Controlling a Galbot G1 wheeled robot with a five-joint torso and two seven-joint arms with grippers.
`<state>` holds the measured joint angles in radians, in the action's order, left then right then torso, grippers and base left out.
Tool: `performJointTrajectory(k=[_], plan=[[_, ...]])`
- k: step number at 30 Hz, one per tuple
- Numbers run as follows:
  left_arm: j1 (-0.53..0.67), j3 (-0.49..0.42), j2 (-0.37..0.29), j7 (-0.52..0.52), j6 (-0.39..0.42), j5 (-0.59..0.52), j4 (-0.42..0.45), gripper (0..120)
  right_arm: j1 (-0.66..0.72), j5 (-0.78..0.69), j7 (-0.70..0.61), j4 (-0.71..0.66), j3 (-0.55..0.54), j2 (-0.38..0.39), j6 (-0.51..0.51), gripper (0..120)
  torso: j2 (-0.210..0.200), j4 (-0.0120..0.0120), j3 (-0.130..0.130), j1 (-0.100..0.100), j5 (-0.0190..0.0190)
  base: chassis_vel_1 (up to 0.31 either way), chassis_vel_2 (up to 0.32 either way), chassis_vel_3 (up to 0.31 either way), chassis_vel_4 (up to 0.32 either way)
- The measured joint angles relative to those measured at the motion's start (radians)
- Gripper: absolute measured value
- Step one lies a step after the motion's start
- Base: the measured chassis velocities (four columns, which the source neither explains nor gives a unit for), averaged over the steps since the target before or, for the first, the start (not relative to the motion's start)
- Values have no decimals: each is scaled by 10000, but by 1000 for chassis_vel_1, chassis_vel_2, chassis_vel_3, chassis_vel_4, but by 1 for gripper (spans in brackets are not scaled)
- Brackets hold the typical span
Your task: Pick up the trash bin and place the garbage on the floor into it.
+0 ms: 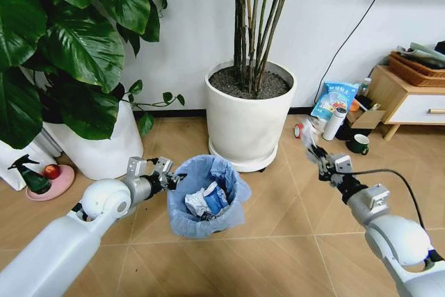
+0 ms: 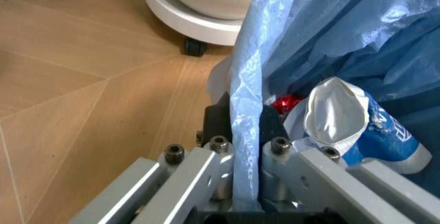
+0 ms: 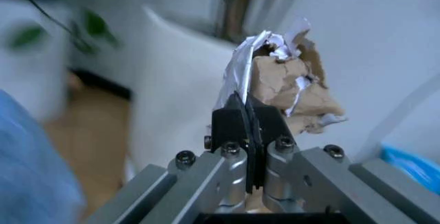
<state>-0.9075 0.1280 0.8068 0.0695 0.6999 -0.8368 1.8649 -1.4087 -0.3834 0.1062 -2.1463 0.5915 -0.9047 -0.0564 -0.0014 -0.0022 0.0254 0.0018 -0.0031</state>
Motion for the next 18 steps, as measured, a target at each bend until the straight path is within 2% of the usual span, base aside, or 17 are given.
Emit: performJointTrajectory(k=[3, 9, 14, 18], plan=[[132, -109, -39, -2, 8, -38, -81, 0, 498, -796, -48, -781, -621, 553, 78, 0, 0, 0, 1, 0, -2, 0, 0, 0, 0], [434, -337, 47, -64, 65, -116, -336, 0, 970, -1383, 11, -1529, -1531, 1294, -110, 0, 0, 1, 1, 0, 0, 0, 0, 0, 0], [602, -453, 217, -71, 86, -125, -546, 0, 1168, -1465, 238, -1550, -2184, 1443, -49, 0, 0, -2, 0, 0, 0, 0, 0, 0, 0], [787, -583, 417, -73, 96, -125, -758, 0, 1754, -1553, 382, -1405, -3445, 1431, -7, 0, 0, -2, 1, 0, 0, 0, 0, 0, 0]])
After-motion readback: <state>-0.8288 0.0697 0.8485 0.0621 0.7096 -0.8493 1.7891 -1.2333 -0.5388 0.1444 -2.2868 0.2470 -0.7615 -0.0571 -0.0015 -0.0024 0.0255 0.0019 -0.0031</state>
